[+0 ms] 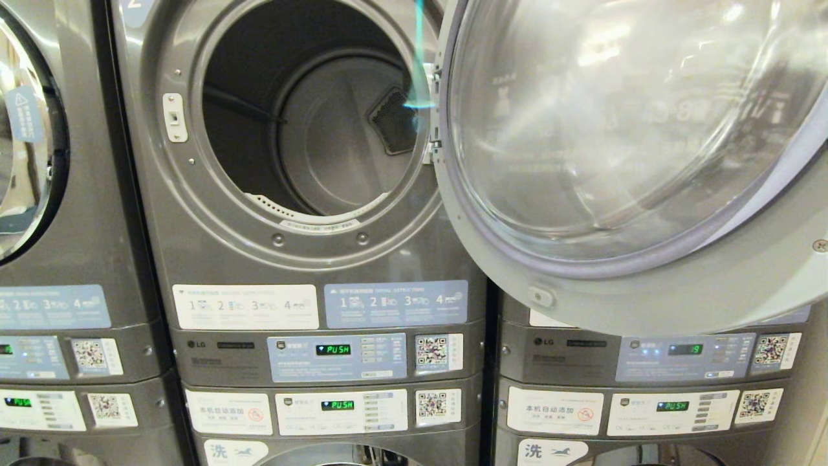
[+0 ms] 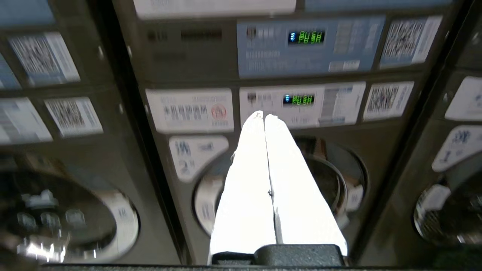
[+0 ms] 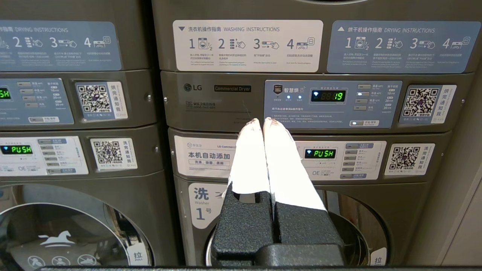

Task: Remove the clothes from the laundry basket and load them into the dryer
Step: Open the dryer, then take the clothes out of the basket

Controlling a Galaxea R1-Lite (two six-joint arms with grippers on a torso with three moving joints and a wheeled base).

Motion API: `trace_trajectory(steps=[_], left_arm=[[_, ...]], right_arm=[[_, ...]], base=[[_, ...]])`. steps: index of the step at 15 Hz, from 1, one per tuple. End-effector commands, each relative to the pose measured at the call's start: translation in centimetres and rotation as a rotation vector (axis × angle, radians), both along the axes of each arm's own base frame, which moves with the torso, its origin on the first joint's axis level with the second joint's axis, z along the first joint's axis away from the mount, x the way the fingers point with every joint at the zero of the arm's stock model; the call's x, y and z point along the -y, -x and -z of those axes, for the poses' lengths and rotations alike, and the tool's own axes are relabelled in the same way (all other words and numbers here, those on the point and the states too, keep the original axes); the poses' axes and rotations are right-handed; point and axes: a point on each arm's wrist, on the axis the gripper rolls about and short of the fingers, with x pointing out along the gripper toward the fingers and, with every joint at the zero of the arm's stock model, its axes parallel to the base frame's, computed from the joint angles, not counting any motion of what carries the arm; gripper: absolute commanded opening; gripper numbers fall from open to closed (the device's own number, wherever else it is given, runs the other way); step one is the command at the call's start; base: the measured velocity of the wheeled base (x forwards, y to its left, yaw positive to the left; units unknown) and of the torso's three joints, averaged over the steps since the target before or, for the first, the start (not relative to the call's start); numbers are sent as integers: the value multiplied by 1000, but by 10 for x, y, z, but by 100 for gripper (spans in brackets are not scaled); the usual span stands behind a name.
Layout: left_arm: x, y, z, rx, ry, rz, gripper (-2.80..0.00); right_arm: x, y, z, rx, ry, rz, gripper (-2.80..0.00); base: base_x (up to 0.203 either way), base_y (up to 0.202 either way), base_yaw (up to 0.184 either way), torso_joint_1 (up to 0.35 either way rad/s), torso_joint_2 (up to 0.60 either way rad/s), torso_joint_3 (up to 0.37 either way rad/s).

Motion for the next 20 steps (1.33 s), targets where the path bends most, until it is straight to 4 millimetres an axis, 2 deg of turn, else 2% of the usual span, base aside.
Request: trace_trajectory(steps=[1, 17, 20], left_arm=[[0, 15, 4, 192, -18, 10, -280], [0, 15, 6, 194, -18, 0, -280], [0, 15, 6, 194, -16, -2, -280]], right_arm=[[0, 0, 0, 1, -1, 0, -280], [0, 0, 0, 2, -1, 0, -280], [0, 0, 0, 2, -1, 0, -280]], base=[[0, 0, 0, 0, 0, 0], [0, 0, 0, 0, 0, 0], [0, 0, 0, 3, 4, -125]])
